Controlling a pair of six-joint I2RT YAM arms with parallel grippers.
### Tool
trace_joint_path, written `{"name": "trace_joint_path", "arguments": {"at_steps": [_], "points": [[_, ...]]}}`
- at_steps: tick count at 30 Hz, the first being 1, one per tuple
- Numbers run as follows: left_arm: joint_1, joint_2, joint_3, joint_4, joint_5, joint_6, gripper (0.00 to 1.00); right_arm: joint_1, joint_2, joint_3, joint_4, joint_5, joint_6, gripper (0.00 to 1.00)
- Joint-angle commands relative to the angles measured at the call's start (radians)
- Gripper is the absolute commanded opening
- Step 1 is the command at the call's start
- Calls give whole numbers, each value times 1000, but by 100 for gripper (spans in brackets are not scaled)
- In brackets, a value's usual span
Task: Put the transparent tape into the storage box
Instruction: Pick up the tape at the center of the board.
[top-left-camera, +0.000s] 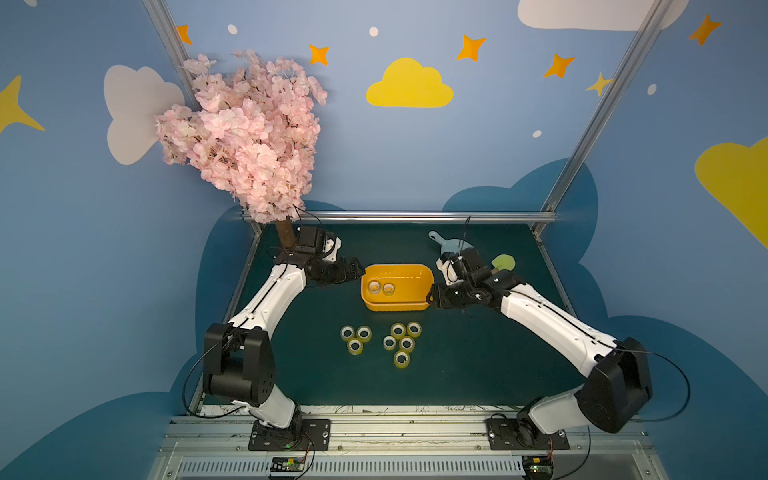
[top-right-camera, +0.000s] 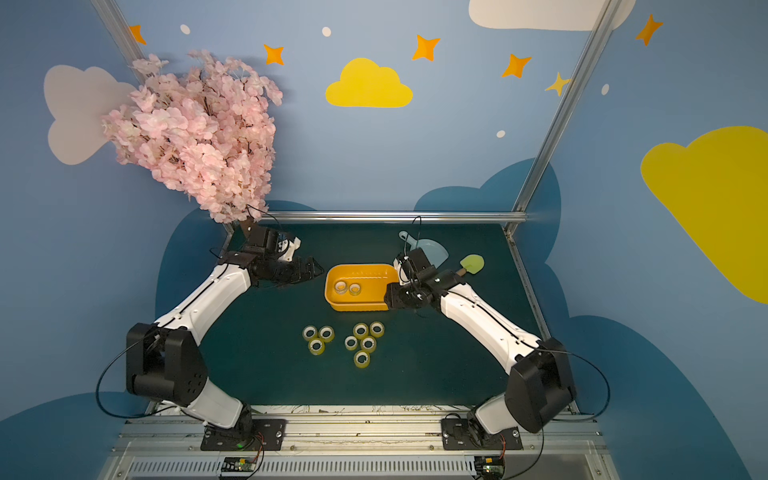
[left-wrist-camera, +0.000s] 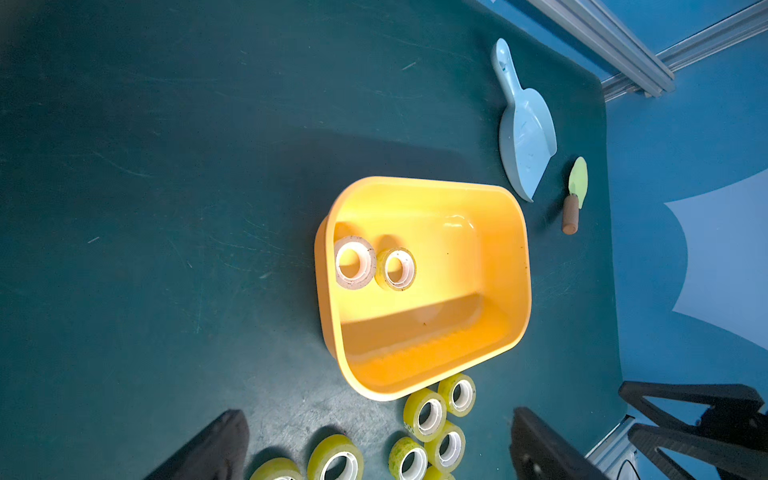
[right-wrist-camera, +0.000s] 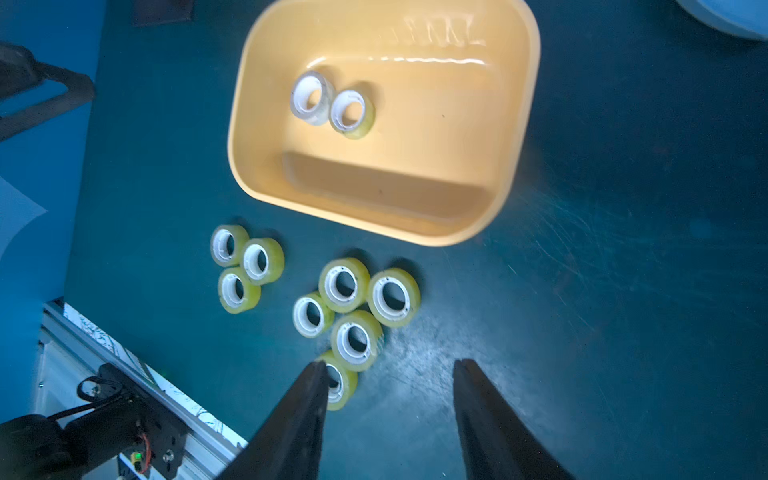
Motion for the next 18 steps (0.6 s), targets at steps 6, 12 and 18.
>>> {"name": "trace_joint_path", "arguments": {"at_steps": [6,12,18], "points": [[-20,24,23,-17,-9,24,100,8,-104,-282,181,-14,129,54],[-28,33,30,-27,-17,28,100,26,-4,-285,209,-27,164,54],[-31,32,29,-27,-22,31,100,41,127,-223,212,-33,172,52]]}}
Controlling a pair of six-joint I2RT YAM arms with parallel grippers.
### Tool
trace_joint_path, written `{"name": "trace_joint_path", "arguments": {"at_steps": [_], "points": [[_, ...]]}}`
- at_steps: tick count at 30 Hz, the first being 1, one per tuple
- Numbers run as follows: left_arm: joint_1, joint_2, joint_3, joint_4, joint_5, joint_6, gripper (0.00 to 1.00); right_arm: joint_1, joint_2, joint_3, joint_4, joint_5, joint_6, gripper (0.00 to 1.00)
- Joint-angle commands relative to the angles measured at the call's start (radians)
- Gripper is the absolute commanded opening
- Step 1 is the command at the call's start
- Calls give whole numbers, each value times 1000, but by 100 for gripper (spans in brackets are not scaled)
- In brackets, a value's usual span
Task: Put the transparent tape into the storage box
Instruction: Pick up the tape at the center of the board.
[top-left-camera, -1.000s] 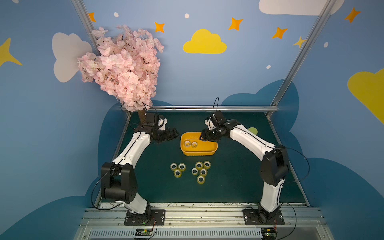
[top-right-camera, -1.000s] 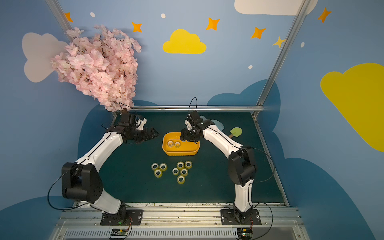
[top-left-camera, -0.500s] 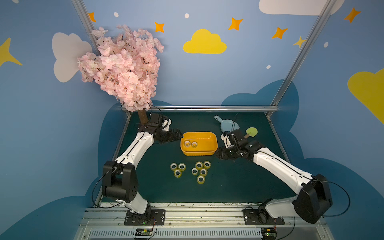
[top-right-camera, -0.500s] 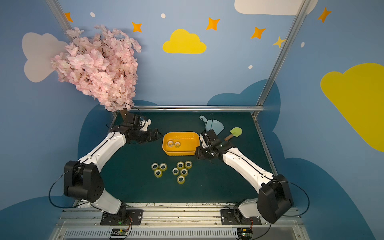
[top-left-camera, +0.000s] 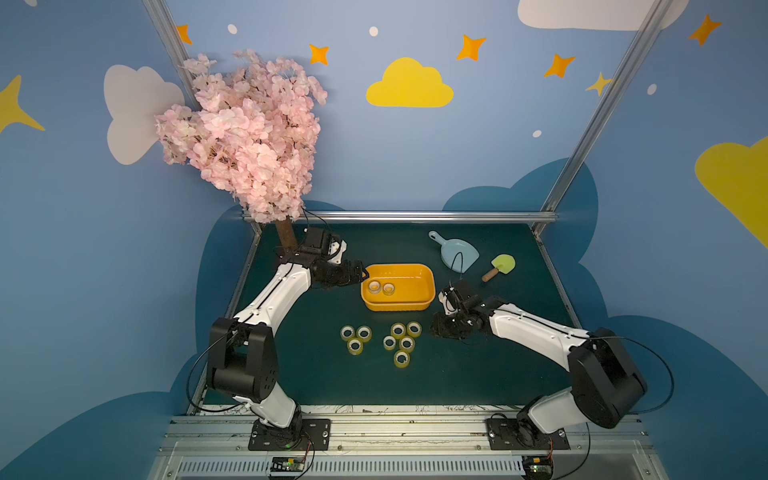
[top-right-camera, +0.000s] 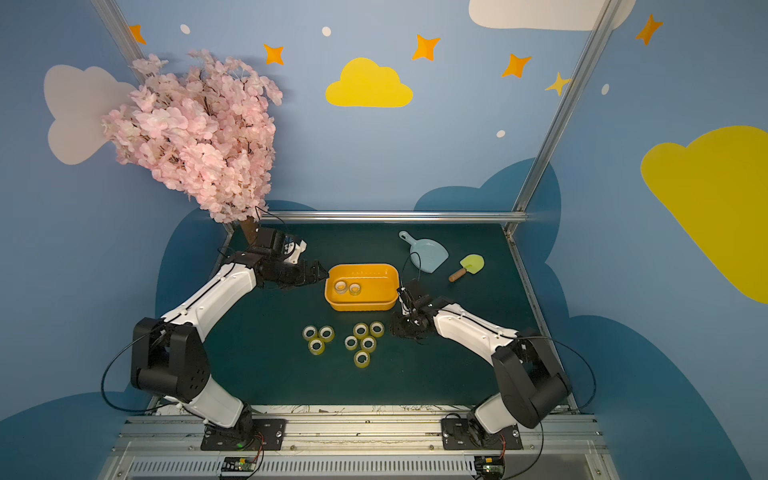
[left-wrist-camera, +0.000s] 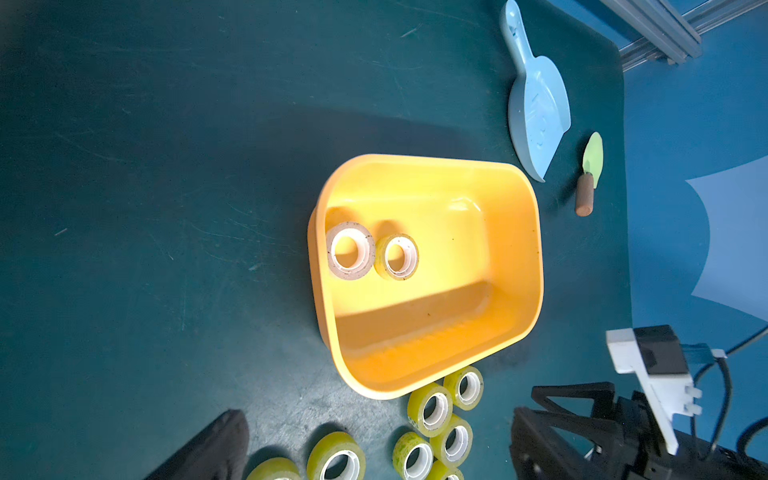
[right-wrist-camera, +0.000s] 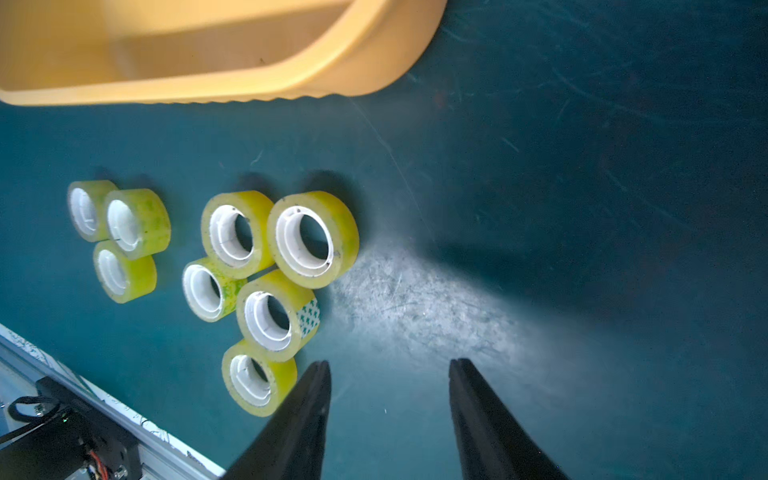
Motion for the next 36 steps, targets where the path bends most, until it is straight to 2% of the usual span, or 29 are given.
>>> {"name": "trace_joint_path", "arguments": {"at_steps": [1,12,20,31,36], "points": [[-3,6,29,-19,-7,15,100,14,57,51,28,-4,19,51],[-3,5,32,-19,3,10,100,61,227,172,-3,35,19,50],[-3,-2,33,-19,7,9,100,90,326,263,-129,133,3,48],[-3,-3,32,-20,2,11,100,111,322,240,-173,196,-6,43],[-5,-2,32,-19,4,8,100,114,291,201,-158,188,-9,35]]}}
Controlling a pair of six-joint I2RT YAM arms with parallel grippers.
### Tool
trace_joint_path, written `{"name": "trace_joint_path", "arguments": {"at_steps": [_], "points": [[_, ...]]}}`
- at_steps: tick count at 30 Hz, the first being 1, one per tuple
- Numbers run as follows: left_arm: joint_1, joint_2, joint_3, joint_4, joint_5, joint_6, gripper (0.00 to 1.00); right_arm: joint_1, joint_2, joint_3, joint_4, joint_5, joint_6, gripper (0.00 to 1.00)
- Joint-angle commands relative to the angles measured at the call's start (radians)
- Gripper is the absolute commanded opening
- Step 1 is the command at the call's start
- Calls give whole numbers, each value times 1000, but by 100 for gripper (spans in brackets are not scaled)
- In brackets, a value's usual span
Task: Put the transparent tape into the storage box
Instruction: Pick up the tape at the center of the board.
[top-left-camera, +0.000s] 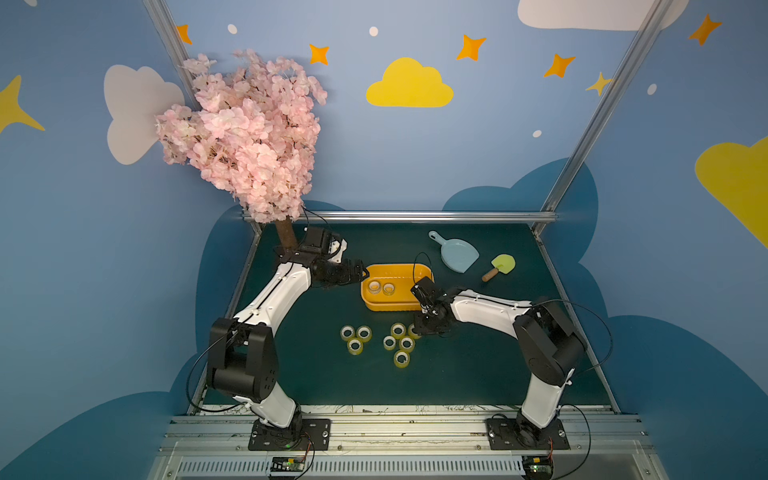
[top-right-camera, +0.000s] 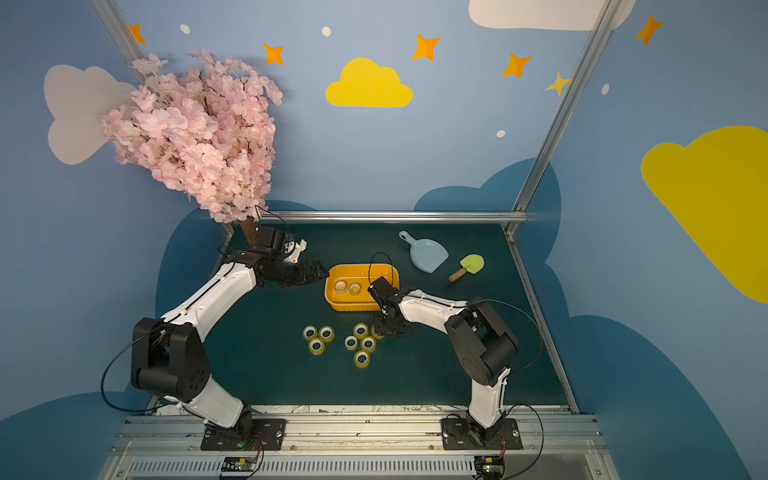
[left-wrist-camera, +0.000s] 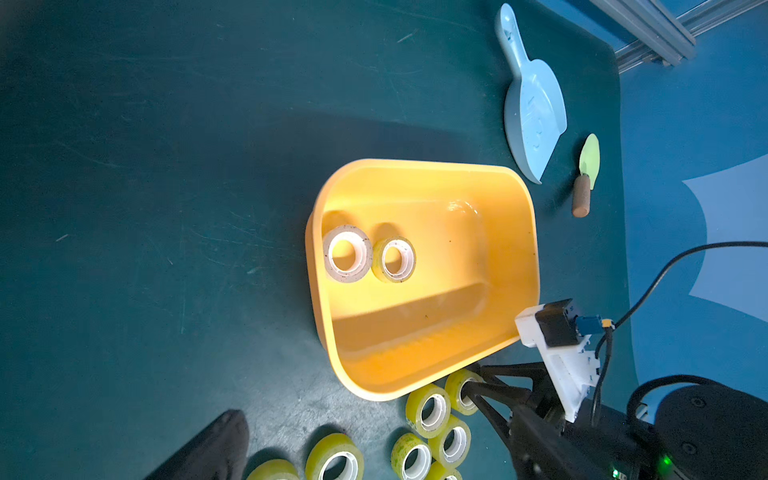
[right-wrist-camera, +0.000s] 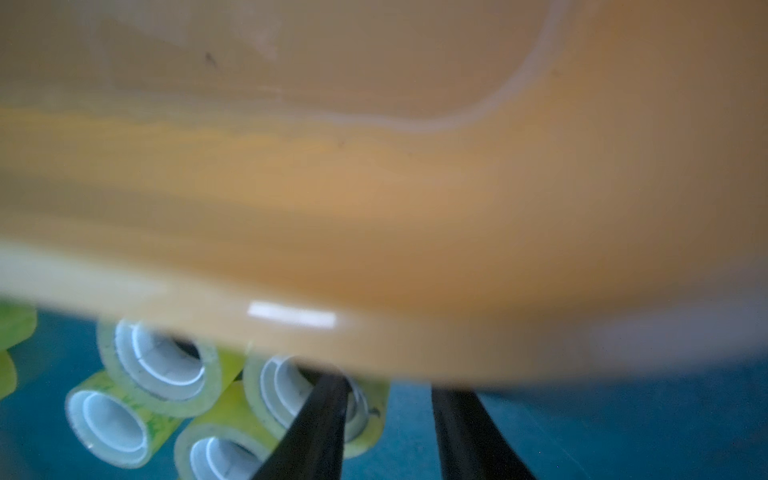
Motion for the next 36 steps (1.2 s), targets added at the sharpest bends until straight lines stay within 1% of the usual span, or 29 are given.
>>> {"name": "trace_joint_path", "arguments": {"at_steps": [1,4,7,9,13,21,25,28,30,33,36], "points": [[-1,-3,21,-16,4,8,100,3,-25,-48,-58,16,-7,31],[-1,-5,21,-16,4,11,100,3,-57,-68,-48,3,-9,19],[-1,-6,21,-16,2,10,100,5,-103,-82,-55,2,-14,9],[-1,-8,21,-16,3,10,100,6,-142,-91,-65,6,-19,5],[-1,-14,21,-13,6,8,100,11,-243,-104,-107,19,-31,2],[-1,-33,16,-6,0,7,100,20,-486,-138,-220,49,-26,2],[0,-56,11,4,20,1,100,20,-580,-129,-298,81,-19,3],[0,-79,-10,26,-1,1,100,18,-634,-126,-326,87,-19,3],[1,-80,-10,28,-2,-2,100,17,-665,-138,-313,101,13,4],[0,-85,1,20,18,-12,100,15,-701,-176,-237,115,42,5],[1,-119,-21,49,10,-16,100,11,-717,-170,-159,90,22,7]]}}
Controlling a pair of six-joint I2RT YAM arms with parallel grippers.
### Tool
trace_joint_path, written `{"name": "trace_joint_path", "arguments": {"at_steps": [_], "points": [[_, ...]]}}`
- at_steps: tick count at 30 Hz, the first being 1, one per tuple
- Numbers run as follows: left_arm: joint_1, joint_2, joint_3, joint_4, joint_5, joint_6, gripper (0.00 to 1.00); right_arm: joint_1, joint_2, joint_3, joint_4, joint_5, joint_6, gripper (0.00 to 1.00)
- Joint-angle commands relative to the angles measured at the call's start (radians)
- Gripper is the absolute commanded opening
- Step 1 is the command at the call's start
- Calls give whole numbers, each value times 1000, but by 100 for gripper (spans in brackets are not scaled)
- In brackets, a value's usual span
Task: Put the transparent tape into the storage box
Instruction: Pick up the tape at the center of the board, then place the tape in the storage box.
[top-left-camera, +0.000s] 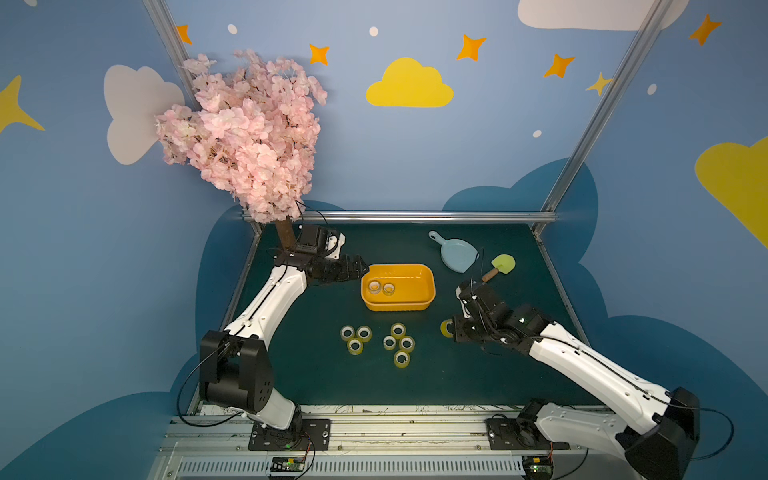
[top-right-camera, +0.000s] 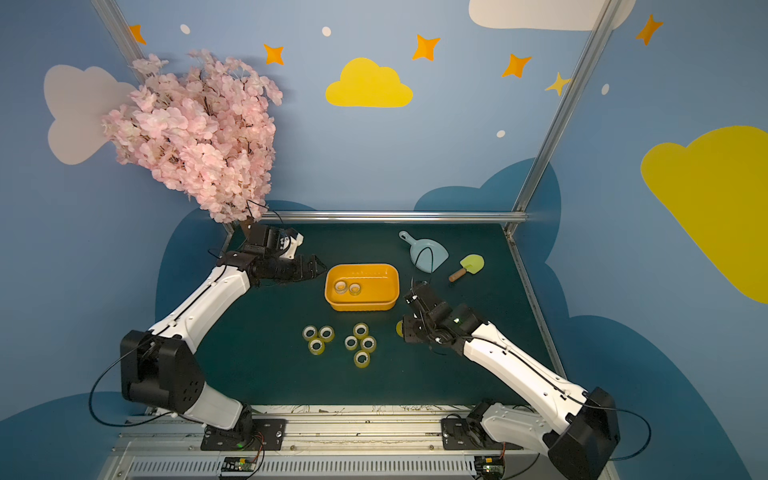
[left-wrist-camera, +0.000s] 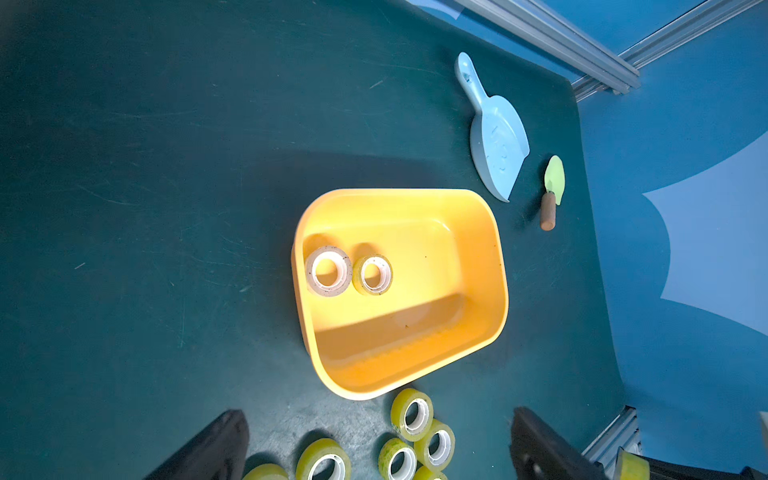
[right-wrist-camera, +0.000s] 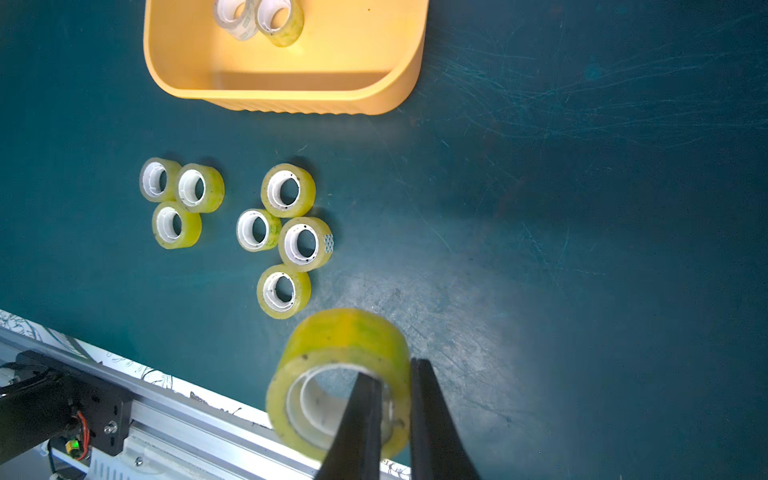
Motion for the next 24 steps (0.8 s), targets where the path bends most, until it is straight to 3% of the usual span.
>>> {"name": "trace_joint_path", "arguments": {"at_steps": [1,5,11,16,24], "points": [[0,-54,-28,34,-10,-6,100,-9,-14,12,91,9,-6,8],[1,-80,-51,51,-59,6,100,-45,47,86,111,-10,-52,9],[-1,-75,-63,63,-74,7,100,-108,238,219,138,-157,-109,6],[0,-57,-59,63,-51,0,100,-143,409,353,93,-195,-101,5],[-1,-56,-58,60,-54,4,100,-204,700,608,-69,-260,-203,4]]}}
